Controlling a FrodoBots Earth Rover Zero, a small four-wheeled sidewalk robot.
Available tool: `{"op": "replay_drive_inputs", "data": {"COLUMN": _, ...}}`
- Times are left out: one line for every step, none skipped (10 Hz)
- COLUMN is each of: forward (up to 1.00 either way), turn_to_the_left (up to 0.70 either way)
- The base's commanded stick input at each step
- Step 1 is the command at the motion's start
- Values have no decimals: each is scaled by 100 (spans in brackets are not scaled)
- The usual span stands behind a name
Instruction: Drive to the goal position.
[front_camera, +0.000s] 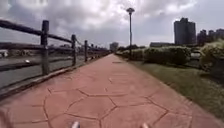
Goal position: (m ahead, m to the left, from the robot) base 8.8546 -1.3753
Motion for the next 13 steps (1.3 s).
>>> {"op": "replay_drive_inputs", "data": {"forward": 70, "turn_to_the_left": 0}}
{"op": "replay_drive_inputs", "data": {"forward": 70, "turn_to_the_left": 0}}
{"op": "replay_drive_inputs", "data": {"forward": 70, "turn_to_the_left": 0}}
{"op": "replay_drive_inputs", "data": {"forward": 70, "turn_to_the_left": 0}}
{"op": "replay_drive_inputs", "data": {"forward": 70, "turn_to_the_left": 0}}
{"op": "replay_drive_inputs", "data": {"forward": 70, "turn_to_the_left": 0}}
{"op": "replay_drive_inputs", "data": {"forward": 70, "turn_to_the_left": 0}}
{"op": "replay_drive_inputs", "data": {"forward": 70, "turn_to_the_left": 0}}
{"op": "replay_drive_inputs", "data": {"forward": 70, "turn_to_the_left": 0}}
{"op": "replay_drive_inputs", "data": {"forward": 70, "turn_to_the_left": 0}}
{"op": "replay_drive_inputs", "data": {"forward": 70, "turn_to_the_left": 0}}
{"op": "replay_drive_inputs", "data": {"forward": 70, "turn_to_the_left": 0}}
{"op": "replay_drive_inputs", "data": {"forward": 70, "turn_to_the_left": 0}}
